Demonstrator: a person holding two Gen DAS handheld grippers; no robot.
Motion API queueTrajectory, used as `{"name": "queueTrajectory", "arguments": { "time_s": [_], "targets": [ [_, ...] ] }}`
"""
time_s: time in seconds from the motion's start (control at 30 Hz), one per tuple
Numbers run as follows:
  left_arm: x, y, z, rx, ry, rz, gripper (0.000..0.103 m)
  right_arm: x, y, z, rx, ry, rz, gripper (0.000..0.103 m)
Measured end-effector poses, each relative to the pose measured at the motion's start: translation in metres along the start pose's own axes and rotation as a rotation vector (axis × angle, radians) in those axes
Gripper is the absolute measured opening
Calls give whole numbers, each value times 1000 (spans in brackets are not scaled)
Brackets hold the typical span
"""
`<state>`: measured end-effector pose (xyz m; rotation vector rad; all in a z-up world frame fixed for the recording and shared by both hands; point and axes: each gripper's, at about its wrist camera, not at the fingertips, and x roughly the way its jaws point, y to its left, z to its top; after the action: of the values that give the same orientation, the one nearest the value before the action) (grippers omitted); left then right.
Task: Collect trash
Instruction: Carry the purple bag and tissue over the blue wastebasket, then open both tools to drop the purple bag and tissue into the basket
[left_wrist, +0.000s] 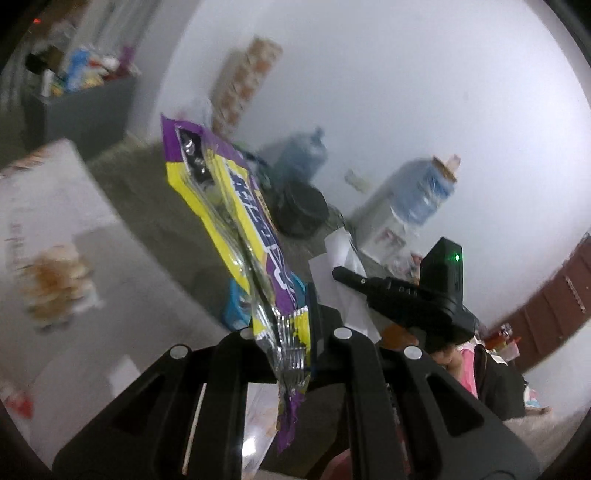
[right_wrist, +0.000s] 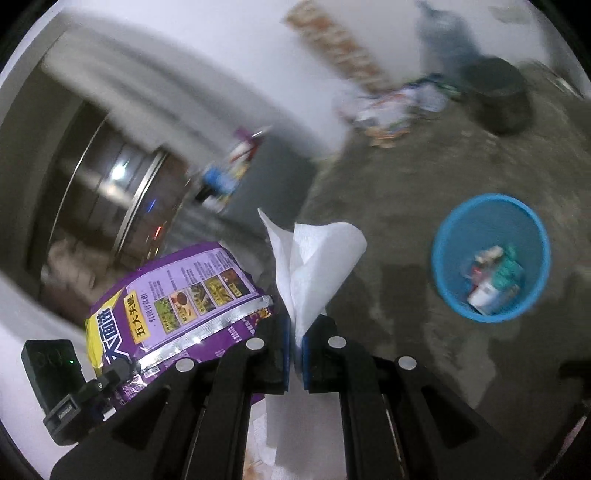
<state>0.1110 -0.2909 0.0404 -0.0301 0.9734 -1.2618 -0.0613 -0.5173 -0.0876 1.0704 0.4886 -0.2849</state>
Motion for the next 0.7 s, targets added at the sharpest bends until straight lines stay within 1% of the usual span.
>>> {"name": "queueTrajectory", "arguments": {
  "time_s": [0.07, 0.1, 0.17, 0.23, 0.33, 0.4, 0.43, 0.47, 0.5, 0.53, 0.57, 0.6, 0.63, 0.67, 0.7],
  "targets": [
    [38, -6, 10, 10, 54, 4, 8, 1, -30, 9, 75, -20, -28, 5],
    [64, -9, 16, 14, 92, 3, 8, 2, -42, 14, 105, -28, -37, 5],
    [97, -11, 18, 10, 144, -2, 8, 8, -67, 23, 160, -46, -57, 5],
    [139, -11, 19, -2, 199, 4, 8, 17, -85, 29, 206, -57, -77, 5],
    [188, -16, 18, 6, 260, 10, 8, 34, -117, 42, 283, -66, -94, 5],
    [221, -22, 18, 16, 292, 14, 8, 40, -137, 50, 312, -77, -112, 6],
    [231, -23, 16, 19, 296, 17, 8, 45, -146, 54, 334, -82, -119, 8],
    [243, -23, 18, 19, 299, 19, 11, 49, -153, 58, 344, -84, -118, 8],
    [261, -19, 18, 16, 312, 29, 16, 56, -164, 63, 352, -86, -120, 8],
    [277, -15, 18, 10, 335, 44, 43, 65, -176, 67, 366, -83, -141, 9],
    [296, -10, 23, -6, 362, 65, 66, 73, -187, 70, 376, -76, -157, 17],
    [312, 0, 20, -42, 381, 98, 68, 87, -204, 73, 391, -59, -170, 25],
    [324, 8, 17, -82, 393, 132, 68, 102, -223, 74, 404, -38, -190, 45],
    [332, 16, 15, -118, 405, 161, 68, 112, -236, 73, 417, -25, -230, 52],
    [340, 26, 11, -167, 419, 183, 68, 123, -256, 69, 450, -5, -300, 52]
  ]
}}
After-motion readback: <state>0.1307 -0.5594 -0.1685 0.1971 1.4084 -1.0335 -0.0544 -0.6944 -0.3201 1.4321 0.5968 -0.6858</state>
